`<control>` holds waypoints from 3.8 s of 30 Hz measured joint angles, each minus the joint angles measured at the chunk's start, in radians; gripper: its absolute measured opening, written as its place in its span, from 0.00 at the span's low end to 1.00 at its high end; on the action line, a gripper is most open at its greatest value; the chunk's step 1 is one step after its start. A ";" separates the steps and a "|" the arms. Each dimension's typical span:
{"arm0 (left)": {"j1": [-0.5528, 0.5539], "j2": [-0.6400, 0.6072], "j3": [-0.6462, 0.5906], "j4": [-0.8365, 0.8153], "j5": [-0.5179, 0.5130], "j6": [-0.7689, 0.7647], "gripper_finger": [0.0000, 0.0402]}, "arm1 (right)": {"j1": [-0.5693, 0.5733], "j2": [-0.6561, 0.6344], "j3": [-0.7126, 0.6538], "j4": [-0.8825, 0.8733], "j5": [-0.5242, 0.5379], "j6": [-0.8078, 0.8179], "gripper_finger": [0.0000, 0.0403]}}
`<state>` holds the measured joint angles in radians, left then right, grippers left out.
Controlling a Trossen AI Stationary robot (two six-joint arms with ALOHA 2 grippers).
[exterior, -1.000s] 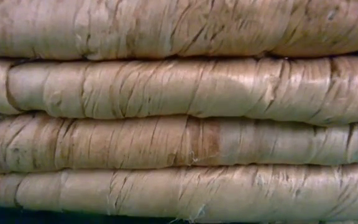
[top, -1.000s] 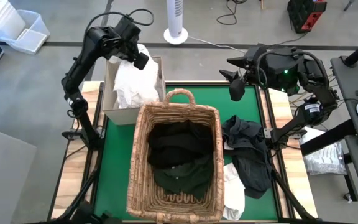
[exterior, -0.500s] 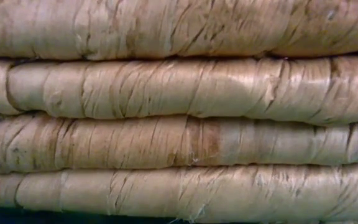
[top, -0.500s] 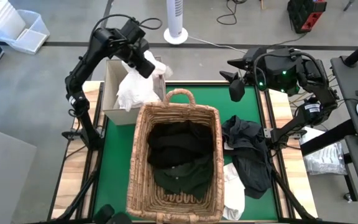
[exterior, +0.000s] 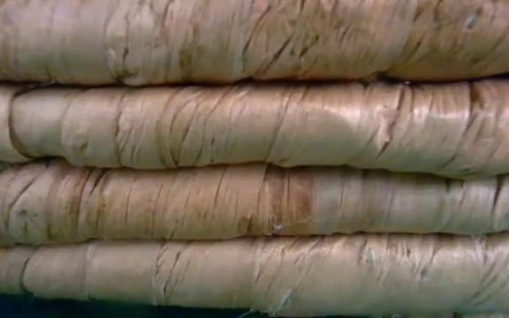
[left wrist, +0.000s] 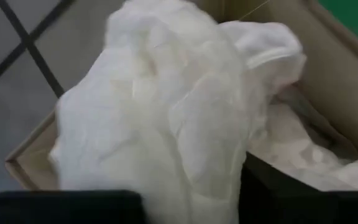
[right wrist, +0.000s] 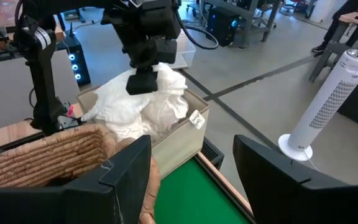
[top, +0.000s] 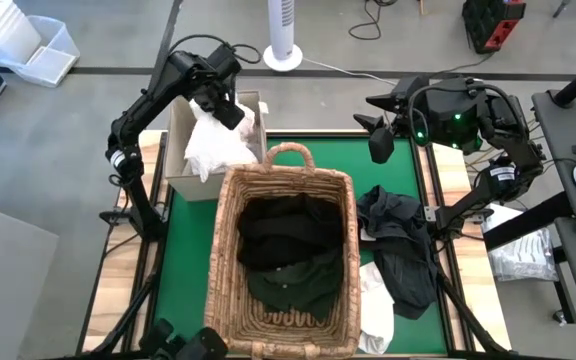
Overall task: Pick & Place Cloths
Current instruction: Put the white shirt into the gray laundry organizer, then put the black shorts into the brown basket
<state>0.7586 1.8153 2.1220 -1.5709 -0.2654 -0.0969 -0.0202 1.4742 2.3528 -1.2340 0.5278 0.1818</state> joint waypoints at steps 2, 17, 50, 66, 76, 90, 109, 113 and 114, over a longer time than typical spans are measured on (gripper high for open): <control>0.007 0.000 -0.009 0.000 0.014 0.002 0.35 | 0.000 0.000 0.000 0.000 0.000 0.000 0.54; 0.019 -0.019 0.234 0.015 0.180 0.096 0.65 | 0.000 0.000 0.000 0.000 0.024 0.001 0.54; 0.034 -0.299 -0.690 0.185 0.161 0.051 0.00 | 0.000 0.000 -0.065 -0.010 0.025 0.030 0.54; 0.037 -0.378 -0.606 0.214 0.109 0.009 0.00 | 0.000 -0.015 -0.090 -0.031 0.026 0.096 0.54; 0.037 -0.473 -0.352 0.204 -0.014 0.003 0.00 | 0.000 -0.046 -0.089 -0.335 0.050 0.284 0.54; -0.009 -0.603 -0.134 0.299 0.268 0.001 0.00 | 0.014 -0.195 -0.348 -0.337 -0.165 0.459 0.54; -0.150 -0.742 -0.330 0.500 0.277 -0.051 0.00 | 0.383 -0.463 -0.958 -0.283 -0.301 0.656 0.54; -0.168 -0.754 -0.393 0.576 0.276 -0.051 0.00 | 0.477 -0.501 -1.086 -0.218 -0.269 0.722 0.54; -0.171 -0.754 -0.402 0.587 0.276 -0.051 0.00 | 0.491 -0.507 -1.120 -0.193 -0.265 0.733 0.54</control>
<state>0.5881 1.0611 1.7197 -0.9838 0.0107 -0.1482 0.4709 0.9669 1.2326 -1.4271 0.2626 0.9145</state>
